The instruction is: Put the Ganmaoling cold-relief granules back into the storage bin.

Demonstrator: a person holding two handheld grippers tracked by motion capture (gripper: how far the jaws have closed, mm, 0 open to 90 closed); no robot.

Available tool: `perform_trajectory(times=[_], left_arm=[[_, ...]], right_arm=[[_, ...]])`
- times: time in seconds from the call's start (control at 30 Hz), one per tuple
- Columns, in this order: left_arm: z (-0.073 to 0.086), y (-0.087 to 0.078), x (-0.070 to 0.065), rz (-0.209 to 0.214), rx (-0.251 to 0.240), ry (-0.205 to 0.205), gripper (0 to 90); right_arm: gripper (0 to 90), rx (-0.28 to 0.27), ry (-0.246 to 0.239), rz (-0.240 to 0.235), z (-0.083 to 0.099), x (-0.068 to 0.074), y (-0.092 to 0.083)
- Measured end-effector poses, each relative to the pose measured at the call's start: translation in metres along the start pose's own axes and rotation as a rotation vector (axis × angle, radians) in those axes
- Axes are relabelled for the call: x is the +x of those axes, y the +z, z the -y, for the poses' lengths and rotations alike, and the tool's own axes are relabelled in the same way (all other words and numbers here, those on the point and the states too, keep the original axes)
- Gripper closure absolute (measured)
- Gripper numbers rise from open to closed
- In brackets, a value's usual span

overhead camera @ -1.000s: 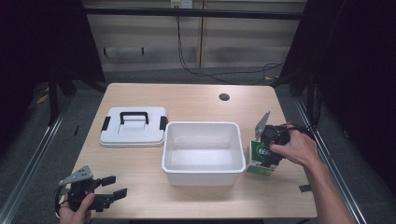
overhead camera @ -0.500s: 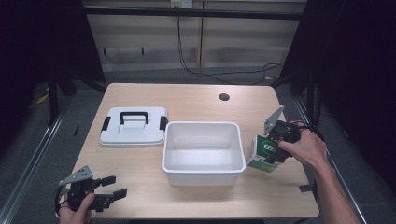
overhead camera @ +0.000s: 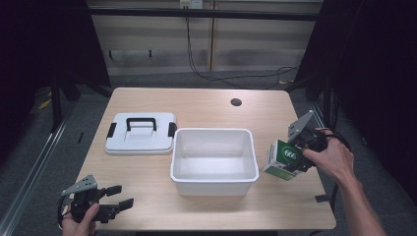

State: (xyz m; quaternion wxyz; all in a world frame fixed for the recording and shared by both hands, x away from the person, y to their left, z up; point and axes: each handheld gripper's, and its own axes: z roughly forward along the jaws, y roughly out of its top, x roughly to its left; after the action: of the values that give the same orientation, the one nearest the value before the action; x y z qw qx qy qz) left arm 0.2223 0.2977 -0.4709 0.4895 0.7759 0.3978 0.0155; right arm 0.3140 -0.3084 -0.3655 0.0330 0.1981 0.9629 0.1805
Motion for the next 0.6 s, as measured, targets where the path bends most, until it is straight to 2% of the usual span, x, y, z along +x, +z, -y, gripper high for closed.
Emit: perform_trajectory(times=[0.17, 0.4, 0.6], left_arm=[[0.0, 0.0, 0.0, 0.0, 0.0, 0.001, 20.3], [0.0, 0.0, 0.0, -0.001, -0.003, -0.001, 20.3], [0.0, 0.0, 0.0, 0.001, -0.003, -0.001, 20.3]], right_arm=[[15.8, -0.065, 0.003, 0.002, 0.003, 0.001, -0.009], [15.9, -0.114, 0.015, 0.016, 0.008, 0.0, -0.026], [15.9, -0.17, 0.024, 0.007, 0.011, -0.001, -0.039]])
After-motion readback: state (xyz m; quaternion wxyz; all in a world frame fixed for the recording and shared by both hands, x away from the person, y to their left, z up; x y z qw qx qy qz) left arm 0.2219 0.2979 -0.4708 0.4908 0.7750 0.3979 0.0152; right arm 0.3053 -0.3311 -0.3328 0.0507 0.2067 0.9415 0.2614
